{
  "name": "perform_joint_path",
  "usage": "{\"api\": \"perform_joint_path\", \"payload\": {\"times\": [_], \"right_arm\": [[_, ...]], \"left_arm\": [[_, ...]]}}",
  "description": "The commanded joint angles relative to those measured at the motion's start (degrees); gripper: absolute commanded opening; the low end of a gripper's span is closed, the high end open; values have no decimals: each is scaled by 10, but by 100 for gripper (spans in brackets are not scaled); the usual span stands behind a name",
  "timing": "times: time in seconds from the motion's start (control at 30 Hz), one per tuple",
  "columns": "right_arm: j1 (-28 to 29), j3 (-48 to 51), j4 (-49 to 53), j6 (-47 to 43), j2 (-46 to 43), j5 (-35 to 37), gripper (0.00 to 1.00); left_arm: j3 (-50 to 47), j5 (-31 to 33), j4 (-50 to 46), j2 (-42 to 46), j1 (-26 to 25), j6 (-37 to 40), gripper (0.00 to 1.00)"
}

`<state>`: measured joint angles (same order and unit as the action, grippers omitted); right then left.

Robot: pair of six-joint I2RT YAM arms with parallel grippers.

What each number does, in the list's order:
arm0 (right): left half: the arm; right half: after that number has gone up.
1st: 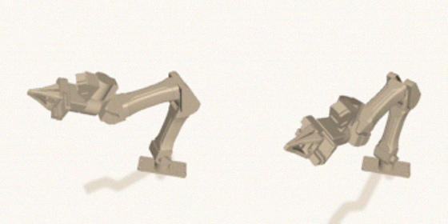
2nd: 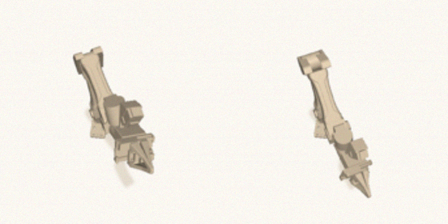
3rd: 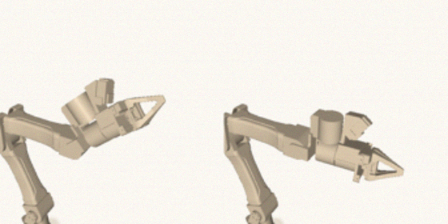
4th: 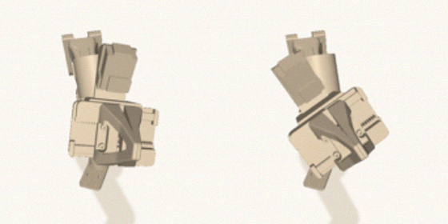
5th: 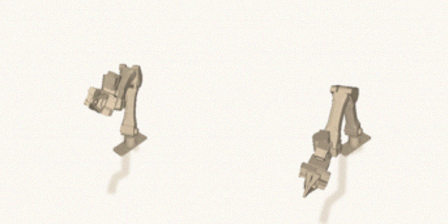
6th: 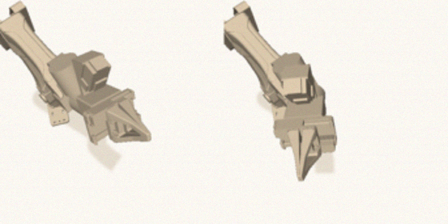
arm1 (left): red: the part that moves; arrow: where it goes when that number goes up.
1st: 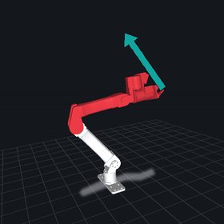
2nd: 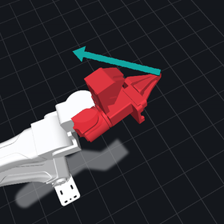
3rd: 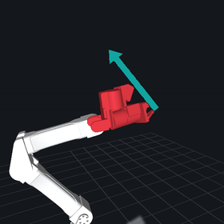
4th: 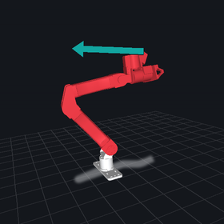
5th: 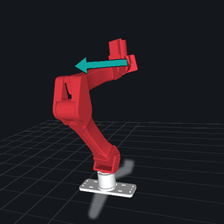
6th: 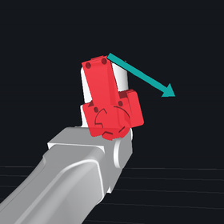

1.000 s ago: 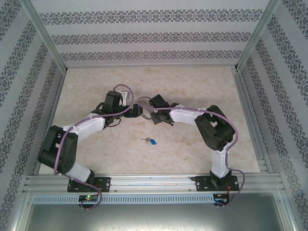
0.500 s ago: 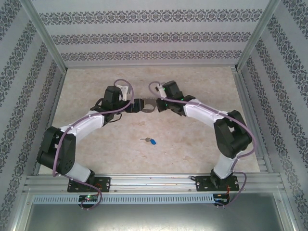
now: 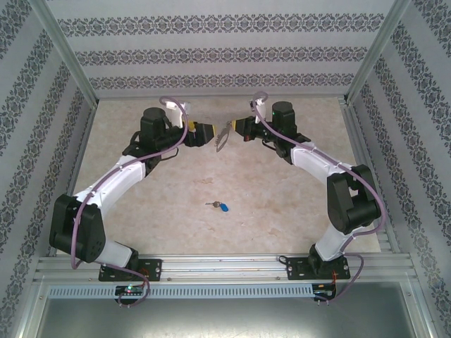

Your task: Put the keys on the keyring

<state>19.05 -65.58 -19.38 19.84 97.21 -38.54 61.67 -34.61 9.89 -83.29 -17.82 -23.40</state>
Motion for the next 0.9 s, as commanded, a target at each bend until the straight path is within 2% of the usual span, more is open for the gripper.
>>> {"api": "perform_joint_path", "payload": {"times": [0.0, 0.13, 0.2, 0.23, 0.3, 0.5, 0.6, 0.7, 0.87], "right_arm": [[-2, 7, -73, 41, -24, -76, 0], [-2, 16, -90, 68, -26, -92, 0], [2, 4, -25, 42, -24, -63, 0], [0, 12, -34, 46, -22, -74, 0], [-17, 56, -177, 143, -9, -125, 0], [-28, 71, -203, 167, 3, -152, 0], [-27, 67, -194, 161, 2, -157, 0], [-25, 65, -135, 121, -8, -126, 0], [-11, 68, -83, 80, 2, -74, 0]], "left_arm": [[24, -30, 0, 6, 5, -9, 95], [42, -27, -26, -4, 5, -10, 91], [46, -17, -43, -11, 6, -9, 91], [45, -11, -48, -13, 6, -8, 91], [40, -5, -46, -16, 6, -9, 93], [28, -14, -34, -22, 5, -12, 95], [27, -18, -41, -26, 6, 0, 91], [25, -17, -45, -31, 5, 0, 86], [17, -9, -42, -36, 5, -3, 86]]}}
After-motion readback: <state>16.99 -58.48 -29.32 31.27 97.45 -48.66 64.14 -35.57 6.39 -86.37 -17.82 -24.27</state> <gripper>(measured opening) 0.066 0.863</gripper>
